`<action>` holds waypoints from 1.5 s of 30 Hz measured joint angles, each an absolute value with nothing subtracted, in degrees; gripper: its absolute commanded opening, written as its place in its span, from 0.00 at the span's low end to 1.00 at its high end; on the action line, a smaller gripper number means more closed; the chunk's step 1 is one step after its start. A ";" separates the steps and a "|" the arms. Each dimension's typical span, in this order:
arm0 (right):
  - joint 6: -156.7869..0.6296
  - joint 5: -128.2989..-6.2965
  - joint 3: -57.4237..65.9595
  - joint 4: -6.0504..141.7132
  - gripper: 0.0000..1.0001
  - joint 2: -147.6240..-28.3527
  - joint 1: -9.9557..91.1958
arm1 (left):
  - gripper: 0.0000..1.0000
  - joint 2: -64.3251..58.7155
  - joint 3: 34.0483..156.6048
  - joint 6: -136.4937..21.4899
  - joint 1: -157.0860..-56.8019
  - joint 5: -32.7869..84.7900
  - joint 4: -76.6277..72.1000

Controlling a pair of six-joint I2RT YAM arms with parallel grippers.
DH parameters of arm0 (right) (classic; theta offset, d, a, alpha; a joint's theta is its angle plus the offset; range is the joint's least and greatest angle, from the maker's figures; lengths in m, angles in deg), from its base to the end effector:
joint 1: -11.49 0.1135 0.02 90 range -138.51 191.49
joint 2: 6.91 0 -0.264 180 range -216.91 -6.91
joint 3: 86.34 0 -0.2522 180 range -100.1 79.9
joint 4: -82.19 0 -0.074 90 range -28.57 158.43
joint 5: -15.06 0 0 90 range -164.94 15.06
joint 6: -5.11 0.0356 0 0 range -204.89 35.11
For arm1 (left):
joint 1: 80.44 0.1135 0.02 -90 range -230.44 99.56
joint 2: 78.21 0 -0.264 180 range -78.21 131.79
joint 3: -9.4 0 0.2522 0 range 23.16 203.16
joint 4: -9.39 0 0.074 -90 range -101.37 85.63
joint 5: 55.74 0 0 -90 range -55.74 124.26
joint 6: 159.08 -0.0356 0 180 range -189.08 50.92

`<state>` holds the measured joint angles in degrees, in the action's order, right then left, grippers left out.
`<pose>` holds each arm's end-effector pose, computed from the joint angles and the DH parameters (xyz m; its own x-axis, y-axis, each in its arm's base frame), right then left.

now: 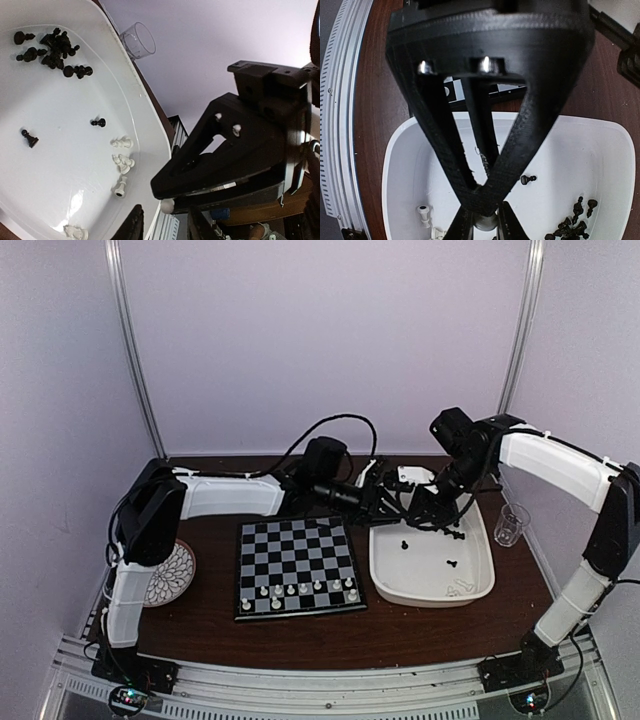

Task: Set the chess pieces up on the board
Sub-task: Pass from the right arm to the left

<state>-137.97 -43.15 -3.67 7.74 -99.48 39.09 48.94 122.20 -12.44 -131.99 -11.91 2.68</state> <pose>0.2743 0.1646 0.3004 -0.0549 -0.7955 -0.6035 -0.9983 0.0542 0.0193 0.3006 -0.4199 0.2260 -0.9255 0.2354 -0.2966 0.3418 0.1819 -0.9220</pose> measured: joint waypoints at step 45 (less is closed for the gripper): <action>-135.79 -42.21 3.89 7.11 0.51 -93.65 26.74 | 0.05 41.64 125.13 -40.22 -131.32 2.43 -32.57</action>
